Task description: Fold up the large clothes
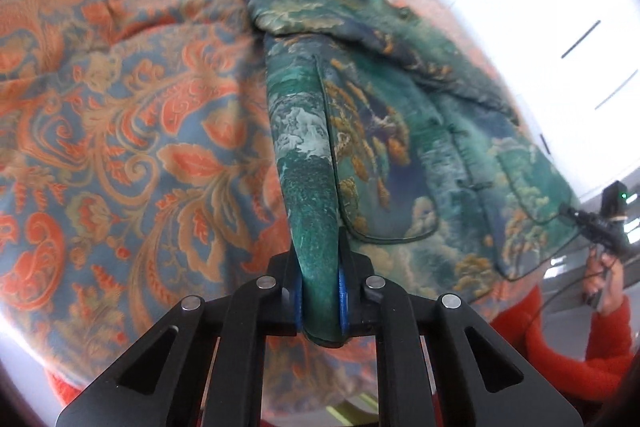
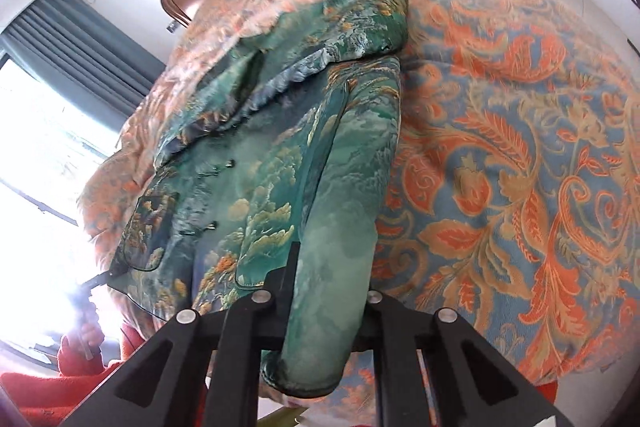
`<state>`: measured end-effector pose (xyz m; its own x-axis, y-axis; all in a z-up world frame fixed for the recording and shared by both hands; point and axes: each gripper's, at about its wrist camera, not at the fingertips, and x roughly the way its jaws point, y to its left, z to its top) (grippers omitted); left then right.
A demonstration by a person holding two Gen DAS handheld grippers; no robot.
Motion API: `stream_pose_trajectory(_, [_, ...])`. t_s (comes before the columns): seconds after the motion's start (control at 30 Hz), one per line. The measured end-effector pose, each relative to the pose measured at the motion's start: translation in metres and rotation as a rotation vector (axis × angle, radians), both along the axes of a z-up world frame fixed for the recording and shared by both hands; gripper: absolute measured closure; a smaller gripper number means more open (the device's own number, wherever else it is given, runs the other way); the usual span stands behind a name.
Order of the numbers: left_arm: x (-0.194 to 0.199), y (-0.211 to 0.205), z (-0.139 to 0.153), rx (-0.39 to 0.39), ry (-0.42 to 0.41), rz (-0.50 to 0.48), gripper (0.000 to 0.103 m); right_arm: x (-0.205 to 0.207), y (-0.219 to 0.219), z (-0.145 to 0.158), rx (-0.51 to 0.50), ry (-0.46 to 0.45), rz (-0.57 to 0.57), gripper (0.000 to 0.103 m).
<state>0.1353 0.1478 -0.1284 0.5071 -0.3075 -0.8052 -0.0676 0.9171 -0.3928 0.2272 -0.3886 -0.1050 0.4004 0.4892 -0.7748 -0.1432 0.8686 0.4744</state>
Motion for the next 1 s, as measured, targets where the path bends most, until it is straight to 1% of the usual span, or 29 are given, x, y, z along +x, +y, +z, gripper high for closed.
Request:
stream_pose_trajectory(0.1, [-0.017,-0.002,0.006,0.005,-0.001,-0.009,0.092,-0.012,0.0,0.001,0.001,0.002,0.016,0.09])
stream_pose_trajectory(0.17, [-0.035,0.001,0.006,0.008,0.013,-0.019,0.092,-0.023,-0.001,-0.002,0.003,0.012,0.022,0.09])
stream_pose_trajectory(0.27, [-0.058,0.008,0.008,0.006,0.031,-0.027,0.092,-0.047,-0.01,-0.008,0.035,0.043,0.023,0.09])
stream_pose_trajectory(0.33, [-0.072,0.014,0.014,-0.044,0.032,-0.025,0.092,-0.067,-0.017,-0.009,0.064,0.066,0.021,0.09])
stream_pose_trajectory(0.43, [-0.071,0.025,0.039,-0.123,-0.023,-0.005,0.092,-0.082,-0.023,-0.003,0.131,0.077,0.021,0.09])
stream_pose_trajectory(0.5, [-0.055,0.033,0.063,-0.169,-0.086,-0.001,0.092,-0.077,-0.023,0.011,0.196,0.05,0.032,0.09])
stream_pose_trajectory(0.57, [-0.032,0.041,0.083,-0.194,-0.13,0.003,0.092,-0.057,-0.024,0.032,0.256,-0.001,0.042,0.09])
stream_pose_trajectory(0.6, [-0.016,0.045,0.093,-0.203,-0.148,0.014,0.092,-0.048,-0.023,0.04,0.271,-0.02,0.043,0.09])
stream_pose_trajectory(0.67, [0.025,0.056,0.109,-0.205,-0.175,0.061,0.092,-0.015,-0.021,0.063,0.289,-0.075,0.043,0.09])
stream_pose_trajectory(0.73, [0.067,0.063,0.118,-0.197,-0.183,0.11,0.092,0.021,-0.02,0.077,0.288,-0.107,0.027,0.09])
stream_pose_trajectory(0.83, [0.131,0.069,0.116,-0.15,-0.159,0.162,0.092,0.092,-0.018,0.084,0.294,-0.121,-0.031,0.09])
stream_pose_trajectory(0.87, [0.149,0.069,0.112,-0.14,-0.147,0.178,0.092,0.105,-0.017,0.082,0.302,-0.118,-0.048,0.09])
stream_pose_trajectory(0.9, [0.169,0.071,0.106,-0.136,-0.131,0.195,0.092,0.129,-0.016,0.076,0.316,-0.106,-0.074,0.09])
stream_pose_trajectory(0.97, [0.208,0.067,0.092,-0.098,-0.1,0.222,0.092,0.167,-0.014,0.064,0.294,-0.096,-0.129,0.09])
stream_pose_trajectory(1.0, [0.221,0.064,0.084,-0.087,-0.089,0.23,0.09,0.184,-0.013,0.054,0.289,-0.082,-0.152,0.09])
